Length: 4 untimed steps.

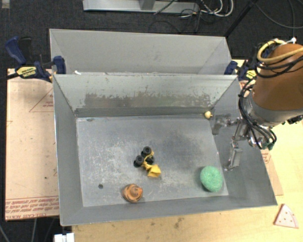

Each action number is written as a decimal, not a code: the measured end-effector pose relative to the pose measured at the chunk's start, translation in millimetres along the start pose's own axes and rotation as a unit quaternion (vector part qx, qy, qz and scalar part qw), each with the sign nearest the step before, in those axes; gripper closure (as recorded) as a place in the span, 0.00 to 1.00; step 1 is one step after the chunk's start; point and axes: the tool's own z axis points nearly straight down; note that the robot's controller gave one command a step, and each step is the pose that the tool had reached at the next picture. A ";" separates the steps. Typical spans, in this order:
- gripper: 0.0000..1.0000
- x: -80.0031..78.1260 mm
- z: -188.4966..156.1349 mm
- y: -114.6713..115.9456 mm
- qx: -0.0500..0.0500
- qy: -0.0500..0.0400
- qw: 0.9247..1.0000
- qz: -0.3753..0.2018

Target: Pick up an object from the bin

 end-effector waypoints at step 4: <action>0.00 -25.6 87.5 106.2 0.000 -0.004 0.999 -0.041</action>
Offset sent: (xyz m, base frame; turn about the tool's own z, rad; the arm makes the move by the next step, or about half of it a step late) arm 0.0231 0.0547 -0.0919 -0.1759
